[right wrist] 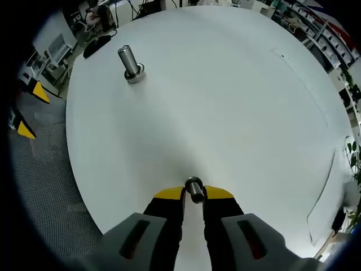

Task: Place the washer onto the threaded stud by aligning its center hole with the stud, sliding it down to the base, and recovering from edge contact or off-axis alignment until the washer reaches the visible bottom stop.

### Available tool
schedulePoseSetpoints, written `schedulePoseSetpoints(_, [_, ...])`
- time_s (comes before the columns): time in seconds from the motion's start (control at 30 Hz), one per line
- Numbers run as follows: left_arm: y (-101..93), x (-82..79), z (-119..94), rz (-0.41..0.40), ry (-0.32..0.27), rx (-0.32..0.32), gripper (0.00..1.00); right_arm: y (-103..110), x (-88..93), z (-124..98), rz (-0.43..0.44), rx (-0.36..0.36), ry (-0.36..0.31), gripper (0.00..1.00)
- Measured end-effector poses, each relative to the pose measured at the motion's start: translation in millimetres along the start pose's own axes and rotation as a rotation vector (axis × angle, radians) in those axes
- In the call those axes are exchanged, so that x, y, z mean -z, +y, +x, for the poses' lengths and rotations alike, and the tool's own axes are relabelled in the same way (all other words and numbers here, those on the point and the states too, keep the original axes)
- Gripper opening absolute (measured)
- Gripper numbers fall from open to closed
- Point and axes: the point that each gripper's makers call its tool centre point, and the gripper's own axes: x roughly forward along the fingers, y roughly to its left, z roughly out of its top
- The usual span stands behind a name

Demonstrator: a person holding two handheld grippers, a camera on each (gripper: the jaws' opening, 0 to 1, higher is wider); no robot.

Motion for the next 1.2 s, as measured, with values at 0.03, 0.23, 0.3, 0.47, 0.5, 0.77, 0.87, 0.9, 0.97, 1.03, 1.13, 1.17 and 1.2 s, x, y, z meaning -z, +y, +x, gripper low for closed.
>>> schedulePoseSetpoints(0.03, [0.4,0.1,0,0.000,0.000,-0.001,0.35,-1,-0.3,0,0.002,0.001,-0.003,0.15])
schedulePoseSetpoints(0.23, [0.5,0.4,0,0.001,0.001,-0.003,0.35,0,3.1,1,0.015,0.012,-0.007,0.20])
schedulePoseSetpoints(0.3, [0.8,0.1,0,0.001,0.000,-0.004,0.35,1,4.5,-3,0.022,0.014,-0.014,0.20])
schedulePoseSetpoints(0.47, [0.5,-0.1,0,0.002,0.001,-0.004,0.35,2,4.8,-13,0.029,0.024,-0.040,0.23])
schedulePoseSetpoints(0.5, [0.3,0.1,0,0.003,0.001,-0.003,0.35,2,4.8,-16,0.035,0.028,-0.051,0.24])
schedulePoseSetpoints(0.77, [5.3,-6.4,-3,-0.013,-0.030,-0.016,0.35,8,7.4,-46,0.183,0.059,-0.174,0.29])
schedulePoseSetpoints(0.87, [5.9,-3.7,-2,-0.019,-0.023,-0.020,0.35,12,11.2,-59,0.201,0.062,-0.212,0.30])
schedulePoseSetpoints(0.9, [6.2,-3.0,-2,-0.016,-0.019,-0.022,0.35,12,12.0,-62,0.204,0.070,-0.224,0.30])
schedulePoseSetpoints(0.97, [6.7,-3.5,-1,-0.012,-0.020,-0.025,0.35,14,11.8,-71,0.266,0.074,-0.280,0.30])
schedulePoseSetpoints(1.03, [10.1,-3.8,-2,-0.022,-0.024,-0.031,0.35,18,12.8,-78,0.321,0.069,-0.324,0.31])
schedulePoseSetpoints(1.13, [14.8,-4.0,-4,-0.044,-0.032,-0.043,0.35,24,20.1,-85,0.343,0.082,-0.350,0.31])
schedulePoseSetpoints(1.17, [15.6,-4.6,-4,-0.047,-0.034,-0.047,0.35,27,23.2,-88,0.351,0.090,-0.358,0.31])
schedulePoseSetpoints(1.2, [16.1,-5.2,-5,-0.046,-0.036,-0.051,0.34,29,24.5,-90,0.364,0.091,-0.368,0.31])
